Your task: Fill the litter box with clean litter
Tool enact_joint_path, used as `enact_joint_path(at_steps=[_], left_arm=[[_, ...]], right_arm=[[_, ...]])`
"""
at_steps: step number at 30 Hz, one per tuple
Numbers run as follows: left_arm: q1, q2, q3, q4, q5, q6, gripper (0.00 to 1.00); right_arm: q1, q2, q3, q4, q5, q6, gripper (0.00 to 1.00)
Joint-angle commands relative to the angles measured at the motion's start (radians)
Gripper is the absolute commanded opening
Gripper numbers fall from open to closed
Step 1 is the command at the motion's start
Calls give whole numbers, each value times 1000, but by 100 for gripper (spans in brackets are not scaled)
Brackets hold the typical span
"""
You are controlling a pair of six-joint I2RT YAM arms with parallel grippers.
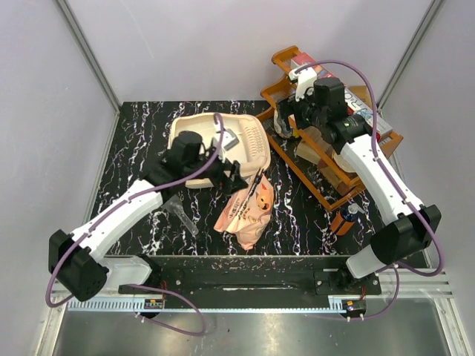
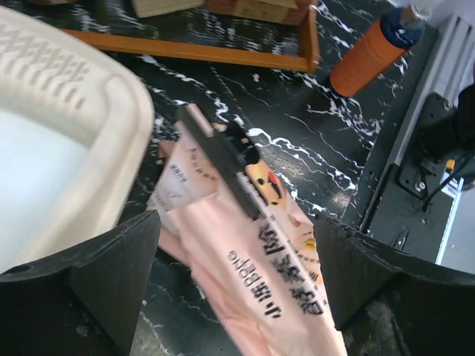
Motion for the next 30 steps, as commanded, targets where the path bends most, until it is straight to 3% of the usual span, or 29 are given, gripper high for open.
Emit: enact_joint_path(at_steps=[1,5,12,14,17,18,22,26,30], left_arm=[[-109,43,47,37,-82,42,88],[-156,41,5,3,-170,27,86],[-215,55,-84,-86,-196,27,79],[-215,67,-98,-83,-216,25,72],[-215,69,-84,-93,-222,45,53],[-213,66,-75,-125,-217,97,36],[-187,41,-52,-216,-206,218,1],[-86,-2,-30,-242,-197,321,0],[31,-2,31,-292,-116,560,0]], right_arm=[[8,-16,28,81,135,36,99],[6,-43,-8,79,124,56,99],[8,-70,-77,76,74,90,99],[6,-70,-87,71,58,94,99],[6,-76,-93,64,22,90,98],[8,-76,-94,61,8,71,98],[8,-82,-94,10,-147,-10,100],[8,-80,-87,-43,-259,-59,100],[8,-59,-65,-67,-317,-78,100]])
